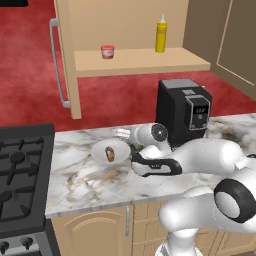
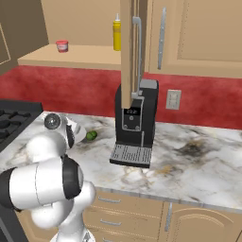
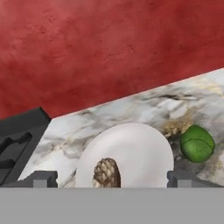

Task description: Pick the avocado and bread from the counter and place them on the plate. Then pick the jam from the cabinet and place it next to the plate. Lastly close the cabinet door.

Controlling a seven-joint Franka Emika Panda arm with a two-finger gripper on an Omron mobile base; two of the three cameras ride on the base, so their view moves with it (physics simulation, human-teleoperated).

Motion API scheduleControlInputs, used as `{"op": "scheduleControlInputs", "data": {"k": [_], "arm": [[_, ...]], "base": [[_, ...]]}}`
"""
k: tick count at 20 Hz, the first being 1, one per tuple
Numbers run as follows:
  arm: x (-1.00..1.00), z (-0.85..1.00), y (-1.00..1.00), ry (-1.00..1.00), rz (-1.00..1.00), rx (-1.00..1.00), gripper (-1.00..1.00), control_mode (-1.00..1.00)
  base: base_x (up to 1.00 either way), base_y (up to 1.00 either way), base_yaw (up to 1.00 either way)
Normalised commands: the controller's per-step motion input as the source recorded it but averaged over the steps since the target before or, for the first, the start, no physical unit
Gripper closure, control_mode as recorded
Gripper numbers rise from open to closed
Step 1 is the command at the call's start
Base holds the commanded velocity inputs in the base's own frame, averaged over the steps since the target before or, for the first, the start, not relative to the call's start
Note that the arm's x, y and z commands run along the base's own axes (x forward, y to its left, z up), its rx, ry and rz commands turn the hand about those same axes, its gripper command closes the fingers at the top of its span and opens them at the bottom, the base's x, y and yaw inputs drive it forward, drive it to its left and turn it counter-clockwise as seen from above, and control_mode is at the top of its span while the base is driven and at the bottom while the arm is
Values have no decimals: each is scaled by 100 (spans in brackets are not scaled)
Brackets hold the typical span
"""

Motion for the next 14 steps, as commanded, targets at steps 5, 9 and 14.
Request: {"op": "scheduleControlInputs", "data": {"k": [5,9,14], "arm": [[6,45,-1,52,-17,-2,-100,-100],[8,-9,-4,15,-19,-3,-100,-100],[14,-45,-24,10,-13,0,-100,-100]], "base": [[0,0,0],[0,0,0],[0,0,0]]}}
